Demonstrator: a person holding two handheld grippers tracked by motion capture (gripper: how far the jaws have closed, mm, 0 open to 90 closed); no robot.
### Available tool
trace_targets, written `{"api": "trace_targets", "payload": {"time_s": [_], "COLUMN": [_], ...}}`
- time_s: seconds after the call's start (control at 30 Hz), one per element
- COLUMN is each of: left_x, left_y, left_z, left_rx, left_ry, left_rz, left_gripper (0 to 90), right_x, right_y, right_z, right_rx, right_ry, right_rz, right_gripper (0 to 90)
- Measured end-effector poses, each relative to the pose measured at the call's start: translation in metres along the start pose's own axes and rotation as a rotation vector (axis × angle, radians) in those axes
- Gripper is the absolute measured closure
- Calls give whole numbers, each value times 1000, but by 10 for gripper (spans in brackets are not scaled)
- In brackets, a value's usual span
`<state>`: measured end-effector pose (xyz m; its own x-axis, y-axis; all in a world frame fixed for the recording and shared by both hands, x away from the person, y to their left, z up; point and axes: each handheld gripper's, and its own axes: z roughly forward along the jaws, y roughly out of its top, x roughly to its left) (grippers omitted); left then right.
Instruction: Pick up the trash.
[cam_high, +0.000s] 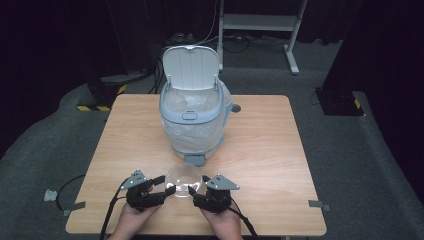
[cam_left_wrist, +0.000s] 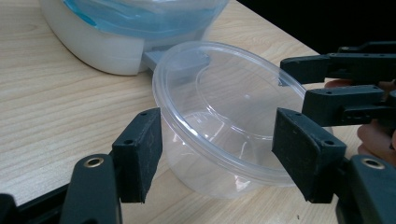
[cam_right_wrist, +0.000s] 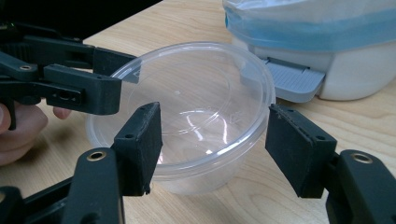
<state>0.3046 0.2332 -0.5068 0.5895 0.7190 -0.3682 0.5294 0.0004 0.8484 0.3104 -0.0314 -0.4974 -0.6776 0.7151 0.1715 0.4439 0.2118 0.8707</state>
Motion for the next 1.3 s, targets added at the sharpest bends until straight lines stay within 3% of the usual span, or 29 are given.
{"api": "trace_targets", "payload": {"time_s": [0.17, 0.27, 0.3, 0.37, 0.4, 0.5, 0.53, 0.6, 1.0, 1.3], "left_x": [0, 1, 5, 5, 0, 4, 6, 5, 3, 3], "left_y": [0, 0, 1, 1, 0, 0, 0, 0, 1, 2], "left_z": [0, 0, -2, -2, 1, -1, -2, -2, -5, -10], "left_rx": [1, 6, 38, 37, -15, 22, 41, 41, 29, 17], "left_ry": [-3, -8, -8, -10, -12, -31, -38, -35, -24, -14], "left_rz": [1, 3, 50, 49, -20, 9, 39, 51, 74, 85], "left_gripper": [336, 336, 337, 337, 338, 341, 347, 355, 422, 502], "right_x": [-2, -5, -6, -7, -7, -10, -11, -13, -10, -8], "right_y": [0, -1, -1, -2, -2, -3, -3, -4, -3, -2], "right_z": [1, 2, 2, 3, 3, 3, 4, 5, 0, -5], "right_rx": [-1, 0, 0, 0, 0, 4, 5, 14, 9, -7], "right_ry": [8, 26, 32, 39, 41, 62, 74, 106, 84, 62], "right_rz": [8, 36, 41, 49, 52, 81, 92, 121, 88, 63], "right_gripper": [357, 347, 345, 343, 341, 328, 327, 327, 391, 494]}}
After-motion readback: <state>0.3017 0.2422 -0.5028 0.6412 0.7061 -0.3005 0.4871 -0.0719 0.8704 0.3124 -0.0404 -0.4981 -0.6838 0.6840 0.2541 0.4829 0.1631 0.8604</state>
